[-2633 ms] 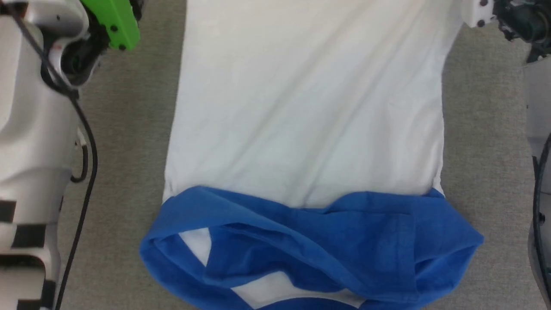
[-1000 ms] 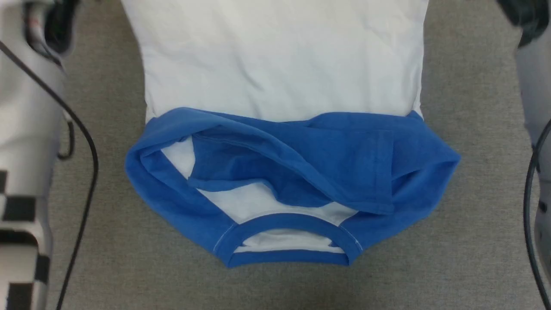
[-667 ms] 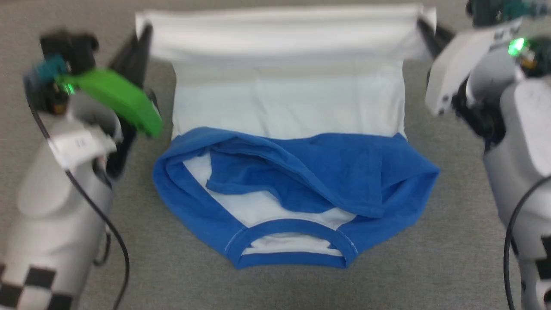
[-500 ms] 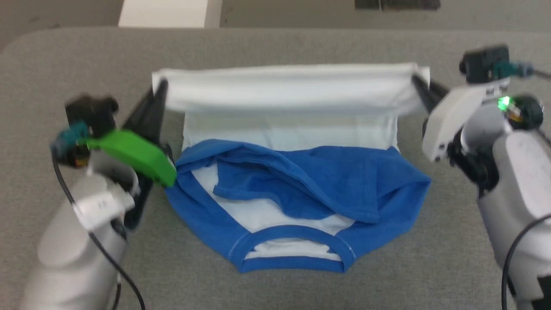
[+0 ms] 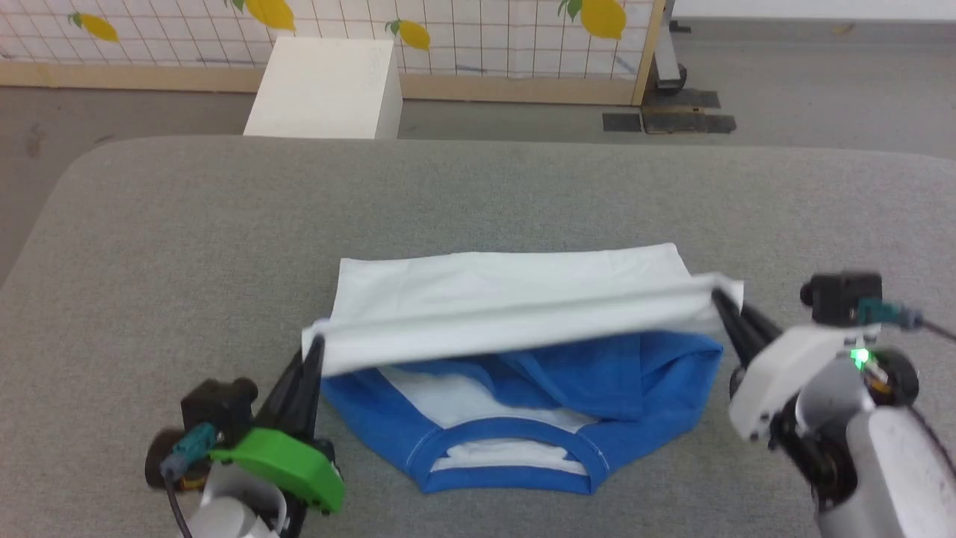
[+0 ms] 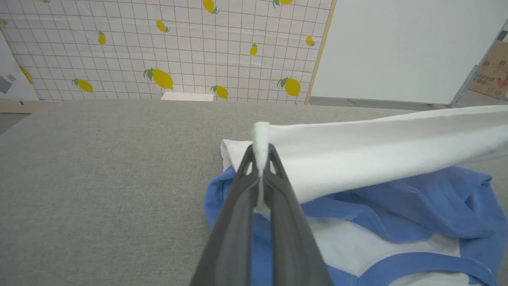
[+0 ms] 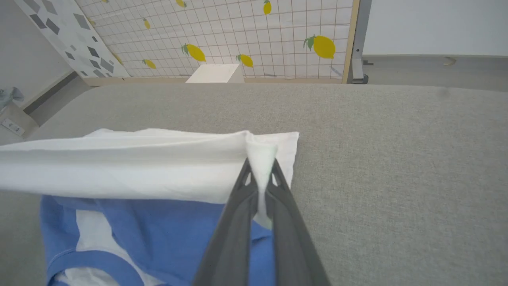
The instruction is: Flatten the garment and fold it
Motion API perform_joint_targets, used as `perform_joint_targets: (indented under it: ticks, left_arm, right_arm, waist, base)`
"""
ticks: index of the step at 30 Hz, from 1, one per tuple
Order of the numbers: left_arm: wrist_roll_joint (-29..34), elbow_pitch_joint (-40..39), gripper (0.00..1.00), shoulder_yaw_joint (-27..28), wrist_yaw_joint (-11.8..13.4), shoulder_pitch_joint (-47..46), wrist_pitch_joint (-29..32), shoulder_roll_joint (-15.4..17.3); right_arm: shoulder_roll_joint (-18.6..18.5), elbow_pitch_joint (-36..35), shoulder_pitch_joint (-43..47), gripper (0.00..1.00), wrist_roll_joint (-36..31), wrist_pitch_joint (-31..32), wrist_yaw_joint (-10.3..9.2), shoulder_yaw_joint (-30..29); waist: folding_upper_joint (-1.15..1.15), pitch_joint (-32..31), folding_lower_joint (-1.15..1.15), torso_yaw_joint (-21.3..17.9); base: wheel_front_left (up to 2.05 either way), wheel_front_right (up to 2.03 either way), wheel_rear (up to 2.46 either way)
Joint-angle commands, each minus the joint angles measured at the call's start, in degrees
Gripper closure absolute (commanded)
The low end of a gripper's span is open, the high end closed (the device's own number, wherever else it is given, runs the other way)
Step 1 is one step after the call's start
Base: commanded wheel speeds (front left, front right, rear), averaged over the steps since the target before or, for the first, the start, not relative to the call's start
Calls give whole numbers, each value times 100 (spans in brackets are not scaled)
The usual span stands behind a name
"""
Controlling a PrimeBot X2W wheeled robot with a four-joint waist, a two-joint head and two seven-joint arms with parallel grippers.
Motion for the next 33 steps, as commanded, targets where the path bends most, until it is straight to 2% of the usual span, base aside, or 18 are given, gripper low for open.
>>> perform_joint_targets:
  ticks: [1,10,19,20,21,22,23,24,27,33]
  left_arm:
    - [-97,130,100,55,67,146,-44,-60]
    - [-337,1012,100,-42,-57,301,10,-312]
    - [-639,1808,100,-72,-90,245,319,-553]
    - [-674,1896,93,-48,-66,218,345,-571]
    - [-726,1960,60,-19,-53,203,385,-590]
    - [-731,2012,0,-17,-40,174,424,-576]
    - [-761,2049,0,5,-29,160,455,-572]
    - [-805,2101,0,36,3,159,518,-560]
    - [-890,2154,0,121,138,182,691,-490]
    - [-1149,1805,0,432,584,414,1180,-202]
  right_arm:
    - [50,-106,253,100,-27,-35,-10,-44]
    - [314,-456,1387,100,-128,172,-10,-292]
    - [333,-192,1617,100,-334,443,-10,-33]
    - [334,-143,1630,100,-317,553,-10,18]
    - [331,-124,1635,100,-300,621,-10,54]
    - [327,-123,1637,100,-261,694,-10,99]
    - [304,-133,1640,58,-235,761,-10,158]
    - [265,-153,1653,0,-196,843,-10,223]
    - [138,-291,1732,0,-38,1065,-10,318]
    - [-267,-1039,1967,0,362,1633,-10,214]
  waist:
    - [0,-57,1,21]
    - [0,-124,1,-4]
    - [0,-127,1,-83]
    - [0,-139,1,-86]
    - [0,-150,1,-90]
    - [0,-162,1,-96]
    - [0,-179,1,-103]
    - [0,-211,1,-111]
    - [0,-304,1,-118]
    - [0,-518,1,-117]
  base:
    - [0,0,0]
    - [0,0,0]
    - [0,0,0]
    - [0,0,0]
    - [0,0,0]
    - [0,0,0]
    - [0,0,0]
    - [0,0,0]
    - [0,0,0]
    - [0,0,0]
